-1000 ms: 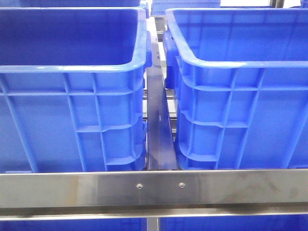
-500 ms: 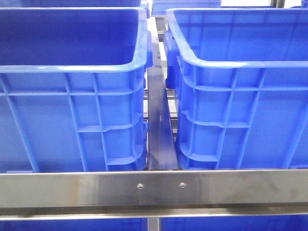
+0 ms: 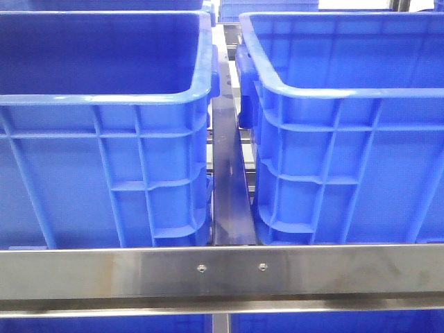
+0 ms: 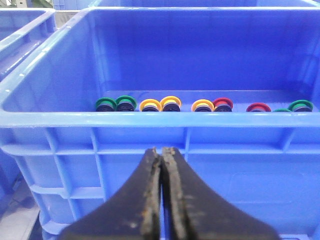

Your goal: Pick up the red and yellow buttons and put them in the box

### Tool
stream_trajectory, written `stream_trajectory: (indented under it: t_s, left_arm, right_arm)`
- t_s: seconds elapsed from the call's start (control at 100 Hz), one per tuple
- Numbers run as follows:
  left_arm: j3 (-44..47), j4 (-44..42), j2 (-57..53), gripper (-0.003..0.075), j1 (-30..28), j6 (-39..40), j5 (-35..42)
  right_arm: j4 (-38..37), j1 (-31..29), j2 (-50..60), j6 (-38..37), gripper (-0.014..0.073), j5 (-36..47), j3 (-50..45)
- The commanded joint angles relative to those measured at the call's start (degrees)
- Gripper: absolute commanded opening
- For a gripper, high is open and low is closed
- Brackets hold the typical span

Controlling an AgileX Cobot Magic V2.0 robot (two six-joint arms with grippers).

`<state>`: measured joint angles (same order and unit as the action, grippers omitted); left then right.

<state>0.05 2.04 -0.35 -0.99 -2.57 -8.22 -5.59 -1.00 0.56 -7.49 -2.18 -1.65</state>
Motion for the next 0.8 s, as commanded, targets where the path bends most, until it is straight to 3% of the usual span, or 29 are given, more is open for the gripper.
stream_trajectory:
  t_s: [0.0, 0.79]
  left_arm:
    - [3.1, 0.5, -1.7, -0.002, -0.2, 0.6, 4.4]
    - [3.1, 0.5, -1.7, -0.002, -0.2, 0.6, 4.4]
  right_arm:
    - [0.4, 0.1, 1.4, 0.8, -0.0062, 4.0, 0.9]
    - [0.6, 0.1, 1.4, 1.1, -0.0062, 2.9, 0.9]
